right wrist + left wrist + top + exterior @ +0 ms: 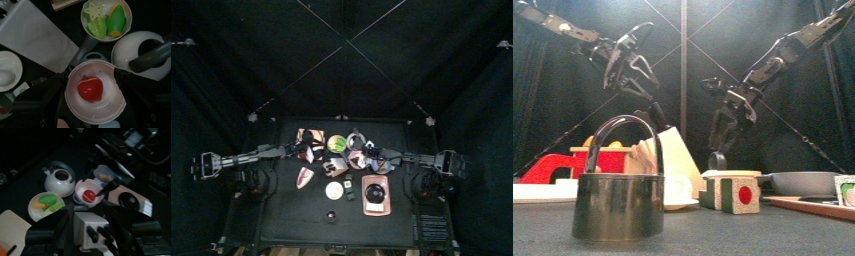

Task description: Grab pot

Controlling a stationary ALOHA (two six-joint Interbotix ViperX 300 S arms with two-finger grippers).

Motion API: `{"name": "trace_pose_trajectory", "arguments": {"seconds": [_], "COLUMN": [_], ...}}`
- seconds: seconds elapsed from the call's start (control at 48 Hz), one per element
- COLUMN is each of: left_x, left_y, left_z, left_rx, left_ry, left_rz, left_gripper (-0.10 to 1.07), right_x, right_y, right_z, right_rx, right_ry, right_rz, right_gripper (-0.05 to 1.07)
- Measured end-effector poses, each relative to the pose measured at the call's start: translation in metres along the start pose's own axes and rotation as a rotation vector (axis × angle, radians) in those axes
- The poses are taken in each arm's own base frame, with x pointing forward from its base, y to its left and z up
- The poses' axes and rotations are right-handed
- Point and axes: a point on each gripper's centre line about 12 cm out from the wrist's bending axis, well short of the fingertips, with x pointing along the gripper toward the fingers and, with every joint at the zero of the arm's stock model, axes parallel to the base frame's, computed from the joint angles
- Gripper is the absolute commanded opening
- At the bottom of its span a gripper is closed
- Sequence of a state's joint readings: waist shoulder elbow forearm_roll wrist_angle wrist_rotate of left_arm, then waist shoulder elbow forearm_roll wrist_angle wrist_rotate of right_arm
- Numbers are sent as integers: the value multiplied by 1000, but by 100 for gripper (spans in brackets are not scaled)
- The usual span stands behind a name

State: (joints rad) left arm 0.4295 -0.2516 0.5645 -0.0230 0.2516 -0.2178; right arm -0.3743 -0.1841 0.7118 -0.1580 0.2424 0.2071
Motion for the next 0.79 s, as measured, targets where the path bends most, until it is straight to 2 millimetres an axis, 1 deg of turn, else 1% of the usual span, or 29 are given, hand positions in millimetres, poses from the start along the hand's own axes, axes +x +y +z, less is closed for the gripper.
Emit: {"name": "trace_pose_trajectory", "arguments": {"seconds": [0.125, 0.25, 0.375, 0.458, 0.562, 0.708, 0.792], "left_x": [40, 68, 98, 115, 128, 135, 140], "left_y": [10, 20, 32, 38, 44, 52, 59], "left_z": [6, 8, 5, 0, -8, -8, -13], "left_rx": [60, 124, 162, 156, 151, 138, 130], "left_ry": [124, 211, 304, 366, 433, 465, 484], "left_rz": [67, 125, 180, 203, 228, 249, 260], "left_gripper": [86, 86, 86, 85, 84, 78, 76], "right_x": [-9, -18, -26, -28, -28, -27, -27], "right_y": [0, 0, 0, -1, 0, -1, -1], "right_z": [-8, -15, -15, -18, -19, -20, -20], "right_rx": [-17, -17, -18, -17, -18, -17, -17], "right_ry": [-47, -66, -103, -107, -109, -106, -106], "right_rz": [9, 13, 18, 19, 21, 19, 19], "right_gripper": [101, 101, 101, 101, 101, 101, 101]}}
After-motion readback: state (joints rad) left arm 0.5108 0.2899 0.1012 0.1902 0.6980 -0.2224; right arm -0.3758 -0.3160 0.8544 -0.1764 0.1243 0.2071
